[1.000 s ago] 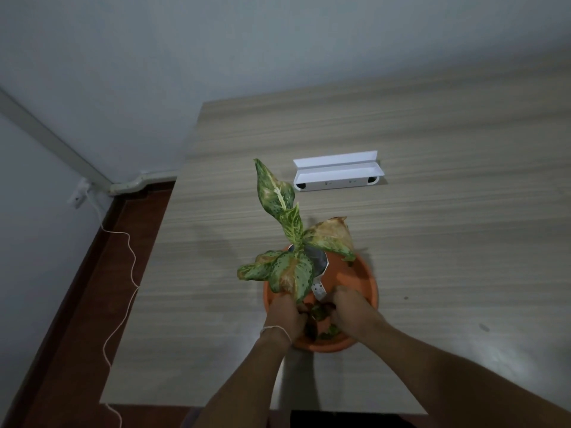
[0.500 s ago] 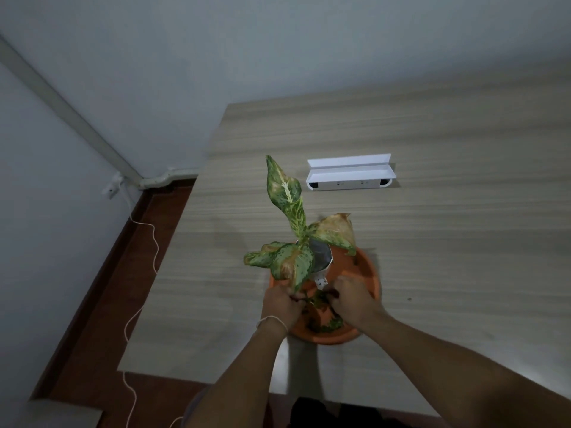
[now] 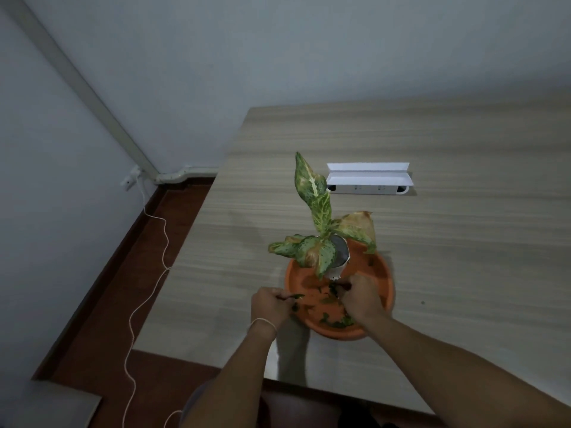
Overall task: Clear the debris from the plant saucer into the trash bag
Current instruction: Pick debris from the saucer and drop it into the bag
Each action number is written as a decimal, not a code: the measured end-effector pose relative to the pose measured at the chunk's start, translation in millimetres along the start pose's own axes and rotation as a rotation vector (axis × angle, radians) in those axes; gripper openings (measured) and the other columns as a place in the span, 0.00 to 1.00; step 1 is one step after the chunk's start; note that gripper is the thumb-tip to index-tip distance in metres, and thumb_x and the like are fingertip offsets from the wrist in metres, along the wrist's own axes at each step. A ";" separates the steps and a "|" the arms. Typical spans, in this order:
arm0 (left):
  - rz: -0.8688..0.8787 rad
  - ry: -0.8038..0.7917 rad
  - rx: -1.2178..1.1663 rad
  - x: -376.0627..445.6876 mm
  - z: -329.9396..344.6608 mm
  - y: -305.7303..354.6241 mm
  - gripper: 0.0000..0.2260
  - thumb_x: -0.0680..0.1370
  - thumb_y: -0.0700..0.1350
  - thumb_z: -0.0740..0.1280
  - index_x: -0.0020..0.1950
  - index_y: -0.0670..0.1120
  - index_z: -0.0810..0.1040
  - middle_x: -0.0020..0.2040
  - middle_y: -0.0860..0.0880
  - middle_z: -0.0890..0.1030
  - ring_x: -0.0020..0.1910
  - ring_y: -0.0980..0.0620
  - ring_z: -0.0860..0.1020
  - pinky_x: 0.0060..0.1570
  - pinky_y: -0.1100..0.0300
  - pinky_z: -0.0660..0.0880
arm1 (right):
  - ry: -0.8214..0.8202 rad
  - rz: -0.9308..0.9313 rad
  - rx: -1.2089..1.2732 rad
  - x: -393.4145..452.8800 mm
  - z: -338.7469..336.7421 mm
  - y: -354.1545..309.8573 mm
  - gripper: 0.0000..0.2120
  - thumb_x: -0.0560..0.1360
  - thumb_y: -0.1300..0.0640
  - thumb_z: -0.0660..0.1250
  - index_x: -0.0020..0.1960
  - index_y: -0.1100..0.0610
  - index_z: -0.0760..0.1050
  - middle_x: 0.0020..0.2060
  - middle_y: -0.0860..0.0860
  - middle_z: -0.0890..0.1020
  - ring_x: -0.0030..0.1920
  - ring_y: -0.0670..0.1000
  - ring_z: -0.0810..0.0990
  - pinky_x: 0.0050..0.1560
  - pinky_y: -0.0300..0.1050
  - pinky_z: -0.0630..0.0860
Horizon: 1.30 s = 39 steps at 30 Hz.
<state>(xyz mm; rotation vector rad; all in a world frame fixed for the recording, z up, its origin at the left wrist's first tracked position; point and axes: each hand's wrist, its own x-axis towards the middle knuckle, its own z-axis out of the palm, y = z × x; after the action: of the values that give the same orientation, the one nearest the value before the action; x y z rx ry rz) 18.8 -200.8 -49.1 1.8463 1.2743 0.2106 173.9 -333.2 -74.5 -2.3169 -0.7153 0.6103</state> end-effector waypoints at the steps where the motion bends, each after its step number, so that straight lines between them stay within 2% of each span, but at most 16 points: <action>1: -0.011 0.017 -0.020 -1.3 -9.4 -7.3 0.03 0.65 0.40 0.76 0.37 0.46 0.86 0.35 0.49 0.86 0.36 0.54 0.83 0.46 0.55 0.82 | 0.006 0.025 0.019 -2.5 6.0 -2.9 0.05 0.73 0.58 0.71 0.46 0.56 0.85 0.42 0.54 0.87 0.44 0.56 0.83 0.40 0.46 0.77; 4: -0.041 0.066 -0.090 -6.4 -40.8 -31.6 0.02 0.65 0.40 0.76 0.36 0.47 0.86 0.33 0.48 0.85 0.34 0.53 0.84 0.43 0.53 0.83 | 0.040 0.018 0.079 -16.2 24.2 -23.1 0.06 0.73 0.61 0.71 0.49 0.58 0.85 0.41 0.54 0.86 0.42 0.56 0.84 0.36 0.38 0.71; 7: -0.076 0.120 -0.139 -17.0 -79.7 -61.0 0.05 0.66 0.40 0.76 0.33 0.49 0.85 0.32 0.49 0.85 0.33 0.53 0.84 0.40 0.52 0.83 | -0.012 -0.076 0.073 -31.2 47.1 -55.1 0.07 0.75 0.63 0.69 0.51 0.60 0.84 0.43 0.53 0.85 0.43 0.54 0.84 0.37 0.33 0.73; 8: -0.086 0.143 -0.146 -22.5 -94.5 -71.9 0.05 0.66 0.40 0.76 0.33 0.50 0.85 0.31 0.50 0.85 0.32 0.53 0.84 0.39 0.52 0.83 | -0.043 -0.095 0.062 -36.6 56.9 -66.9 0.07 0.76 0.62 0.69 0.52 0.58 0.84 0.42 0.53 0.86 0.39 0.51 0.85 0.36 0.35 0.75; 9: -0.097 0.170 -0.148 -27.8 -109.1 -85.2 0.06 0.66 0.40 0.76 0.32 0.51 0.84 0.30 0.50 0.85 0.32 0.52 0.84 0.38 0.52 0.83 | -0.080 -0.109 0.071 -41.3 68.2 -78.2 0.07 0.76 0.62 0.68 0.51 0.56 0.84 0.39 0.53 0.85 0.32 0.48 0.83 0.30 0.37 0.76; 11: -0.125 0.230 -0.163 -42.0 -137.9 -112.2 0.08 0.66 0.41 0.75 0.30 0.53 0.83 0.29 0.50 0.84 0.30 0.53 0.83 0.36 0.56 0.82 | -0.145 -0.160 0.088 -52.1 92.2 -101.1 0.08 0.76 0.62 0.67 0.46 0.52 0.83 0.33 0.53 0.84 0.23 0.45 0.79 0.21 0.37 0.74; 14: -0.179 0.319 -0.143 -67.0 -179.5 -158.6 0.03 0.65 0.42 0.76 0.34 0.50 0.85 0.29 0.53 0.83 0.28 0.63 0.79 0.33 0.70 0.76 | -0.219 -0.272 0.067 -74.7 131.8 -141.2 0.08 0.74 0.64 0.68 0.43 0.54 0.84 0.34 0.52 0.84 0.26 0.41 0.77 0.26 0.26 0.68; 16: -0.228 0.374 -0.129 -84.5 -207.0 -193.1 0.03 0.65 0.42 0.76 0.38 0.47 0.86 0.32 0.52 0.84 0.31 0.61 0.80 0.34 0.71 0.74 | -0.264 -0.322 0.045 -93.0 161.9 -170.1 0.05 0.73 0.63 0.70 0.45 0.56 0.85 0.38 0.51 0.86 0.34 0.43 0.80 0.33 0.24 0.67; 18: -0.291 0.410 -0.126 -102.0 -230.3 -226.8 0.05 0.65 0.43 0.77 0.39 0.47 0.86 0.33 0.49 0.85 0.34 0.56 0.82 0.37 0.64 0.76 | -0.331 -0.351 0.039 -113.5 193.7 -194.3 0.05 0.72 0.62 0.71 0.46 0.56 0.86 0.40 0.52 0.86 0.41 0.48 0.83 0.40 0.33 0.73; 21: -0.378 0.440 -0.143 -124.3 -251.3 -267.5 0.05 0.65 0.44 0.77 0.40 0.48 0.86 0.33 0.49 0.84 0.34 0.54 0.82 0.39 0.60 0.79 | -0.424 -0.445 0.017 -146.2 238.3 -222.4 0.05 0.72 0.62 0.71 0.44 0.56 0.85 0.40 0.52 0.86 0.42 0.50 0.82 0.45 0.40 0.75; 26: -0.481 0.462 -0.222 -138.7 -253.2 -316.0 0.06 0.63 0.44 0.77 0.39 0.48 0.86 0.33 0.51 0.85 0.33 0.55 0.82 0.40 0.63 0.78 | -0.575 -0.532 -0.082 -183.3 299.7 -241.9 0.06 0.72 0.60 0.69 0.43 0.54 0.85 0.35 0.48 0.85 0.35 0.44 0.81 0.41 0.37 0.74; 29: -0.545 0.464 -0.298 -137.0 -247.1 -335.8 0.07 0.62 0.43 0.77 0.39 0.48 0.86 0.32 0.49 0.85 0.30 0.55 0.82 0.37 0.62 0.79 | -0.639 -0.528 -0.131 -189.5 326.1 -241.0 0.07 0.72 0.60 0.69 0.41 0.51 0.85 0.31 0.45 0.84 0.32 0.43 0.82 0.38 0.43 0.80; 32: -0.565 0.473 -0.312 -132.1 -244.1 -347.7 0.07 0.63 0.42 0.76 0.41 0.46 0.86 0.35 0.48 0.85 0.32 0.53 0.82 0.39 0.61 0.79 | -0.644 -0.505 -0.158 -188.5 345.8 -238.1 0.07 0.73 0.59 0.69 0.42 0.50 0.85 0.32 0.45 0.85 0.34 0.44 0.82 0.40 0.48 0.82; 35: -0.582 0.478 -0.301 -123.8 -243.8 -357.4 0.07 0.65 0.42 0.77 0.42 0.45 0.86 0.37 0.48 0.85 0.35 0.54 0.81 0.42 0.63 0.77 | -0.633 -0.500 -0.180 -181.9 359.5 -234.8 0.06 0.74 0.58 0.69 0.44 0.51 0.85 0.37 0.48 0.87 0.38 0.48 0.83 0.44 0.49 0.82; 39: -0.598 0.492 -0.318 -112.2 -239.1 -366.1 0.08 0.65 0.43 0.76 0.43 0.45 0.86 0.40 0.47 0.86 0.39 0.52 0.83 0.47 0.62 0.79 | -0.644 -0.463 -0.192 -173.0 371.4 -230.1 0.06 0.76 0.56 0.69 0.49 0.54 0.85 0.45 0.51 0.87 0.45 0.51 0.83 0.50 0.49 0.81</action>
<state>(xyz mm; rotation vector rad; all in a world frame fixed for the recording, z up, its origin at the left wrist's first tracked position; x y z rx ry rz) -418.2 -122.4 -130.8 1.1112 1.9422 0.5232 -246.2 -131.6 -134.9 -1.9928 -1.6089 1.1108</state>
